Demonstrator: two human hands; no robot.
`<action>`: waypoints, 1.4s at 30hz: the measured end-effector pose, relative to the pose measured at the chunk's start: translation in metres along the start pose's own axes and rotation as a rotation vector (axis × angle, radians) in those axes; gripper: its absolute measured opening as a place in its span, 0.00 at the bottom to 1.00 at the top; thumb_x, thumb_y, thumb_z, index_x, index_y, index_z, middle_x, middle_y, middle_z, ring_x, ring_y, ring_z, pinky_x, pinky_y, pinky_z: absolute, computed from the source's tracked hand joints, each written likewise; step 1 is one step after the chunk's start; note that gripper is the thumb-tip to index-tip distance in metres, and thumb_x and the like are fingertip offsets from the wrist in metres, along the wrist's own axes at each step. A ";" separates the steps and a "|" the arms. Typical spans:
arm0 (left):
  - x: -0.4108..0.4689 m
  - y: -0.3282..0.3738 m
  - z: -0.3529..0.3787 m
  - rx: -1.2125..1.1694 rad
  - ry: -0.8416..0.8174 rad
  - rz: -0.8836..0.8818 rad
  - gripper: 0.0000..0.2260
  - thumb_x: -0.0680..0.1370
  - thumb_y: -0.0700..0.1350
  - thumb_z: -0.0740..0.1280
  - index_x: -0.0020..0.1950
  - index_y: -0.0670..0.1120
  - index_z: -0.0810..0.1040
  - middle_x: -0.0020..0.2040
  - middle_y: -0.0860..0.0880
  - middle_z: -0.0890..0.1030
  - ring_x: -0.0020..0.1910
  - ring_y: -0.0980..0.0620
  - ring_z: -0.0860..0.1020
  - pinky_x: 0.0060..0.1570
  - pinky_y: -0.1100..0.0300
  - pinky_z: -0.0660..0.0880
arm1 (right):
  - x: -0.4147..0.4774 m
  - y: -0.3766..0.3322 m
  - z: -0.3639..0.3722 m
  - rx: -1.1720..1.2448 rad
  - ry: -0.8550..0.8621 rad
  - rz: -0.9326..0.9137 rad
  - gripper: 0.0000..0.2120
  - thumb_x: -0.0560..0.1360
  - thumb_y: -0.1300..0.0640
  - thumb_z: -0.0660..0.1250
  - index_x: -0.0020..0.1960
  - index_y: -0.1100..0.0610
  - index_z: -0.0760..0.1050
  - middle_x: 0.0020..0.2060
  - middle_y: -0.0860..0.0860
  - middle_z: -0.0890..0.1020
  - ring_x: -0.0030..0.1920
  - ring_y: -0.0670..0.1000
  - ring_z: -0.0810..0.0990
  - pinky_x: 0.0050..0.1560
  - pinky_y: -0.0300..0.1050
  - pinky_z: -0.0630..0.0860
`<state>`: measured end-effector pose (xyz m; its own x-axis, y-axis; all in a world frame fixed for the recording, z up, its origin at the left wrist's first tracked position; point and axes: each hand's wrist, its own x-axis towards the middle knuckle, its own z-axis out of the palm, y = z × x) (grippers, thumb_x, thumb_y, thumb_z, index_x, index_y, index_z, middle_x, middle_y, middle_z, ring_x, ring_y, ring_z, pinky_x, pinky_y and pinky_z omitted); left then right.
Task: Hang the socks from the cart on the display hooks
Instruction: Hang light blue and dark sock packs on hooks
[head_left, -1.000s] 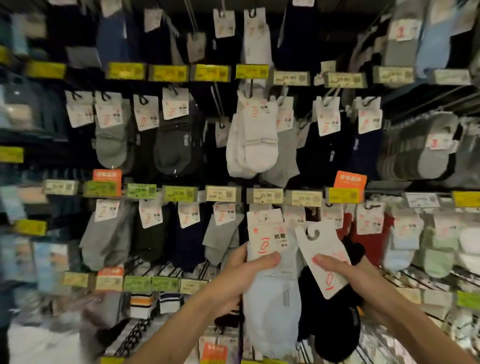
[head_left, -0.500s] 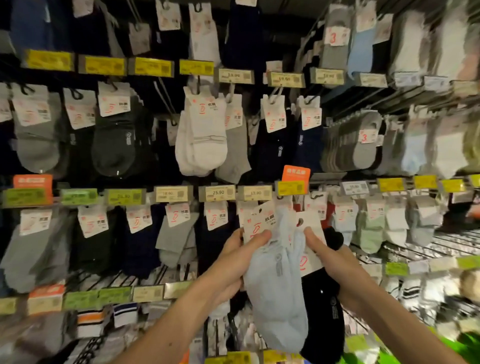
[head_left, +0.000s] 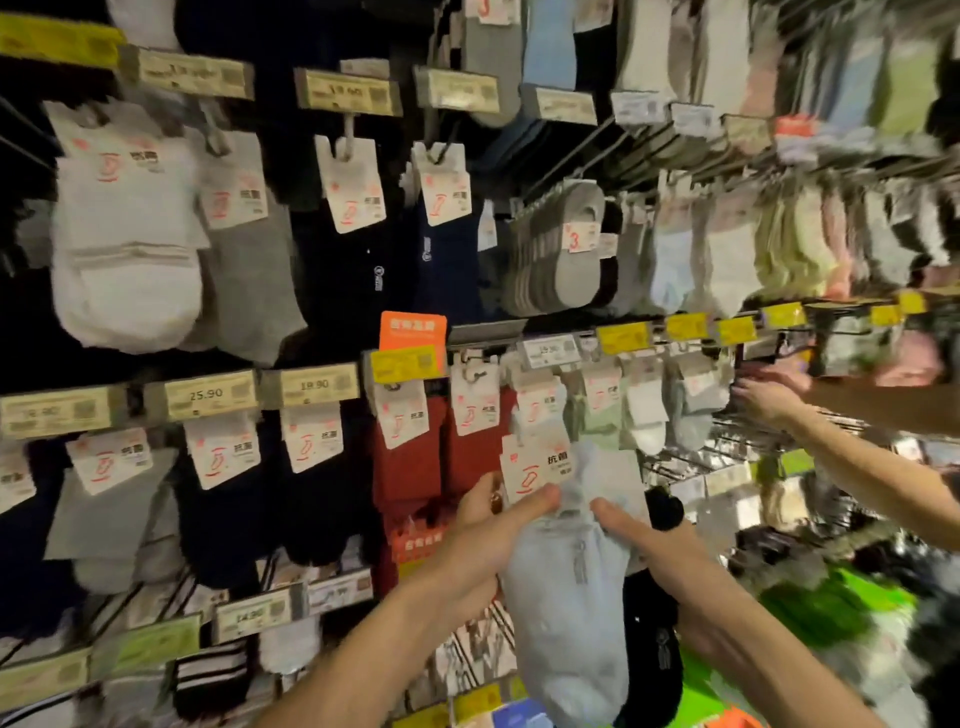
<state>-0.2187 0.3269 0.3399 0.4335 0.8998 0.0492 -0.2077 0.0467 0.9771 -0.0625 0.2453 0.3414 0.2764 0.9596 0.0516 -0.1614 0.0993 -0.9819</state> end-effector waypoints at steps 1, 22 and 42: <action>0.010 -0.003 0.008 -0.026 -0.014 -0.016 0.18 0.75 0.43 0.74 0.64 0.47 0.77 0.53 0.50 0.86 0.53 0.52 0.84 0.46 0.62 0.80 | 0.006 -0.001 -0.012 -0.011 0.016 0.008 0.17 0.66 0.54 0.76 0.54 0.58 0.84 0.46 0.56 0.87 0.45 0.56 0.87 0.45 0.48 0.83; 0.123 -0.032 0.068 -0.210 -0.009 -0.312 0.16 0.77 0.49 0.69 0.63 0.44 0.80 0.58 0.42 0.84 0.56 0.42 0.82 0.65 0.46 0.74 | 0.104 0.009 -0.123 -0.018 0.177 0.137 0.08 0.74 0.56 0.72 0.50 0.60 0.83 0.39 0.53 0.88 0.34 0.48 0.86 0.36 0.41 0.76; 0.179 0.013 0.056 0.617 0.336 0.561 0.12 0.80 0.44 0.68 0.57 0.60 0.71 0.42 0.54 0.82 0.34 0.58 0.78 0.31 0.68 0.70 | 0.143 -0.013 -0.149 -0.017 0.207 0.051 0.07 0.72 0.58 0.75 0.48 0.61 0.85 0.38 0.55 0.87 0.36 0.51 0.87 0.36 0.46 0.78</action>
<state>-0.0949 0.4639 0.3728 0.1104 0.8041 0.5842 0.2382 -0.5920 0.7699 0.1200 0.3421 0.3342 0.4574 0.8886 -0.0348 -0.1642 0.0460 -0.9854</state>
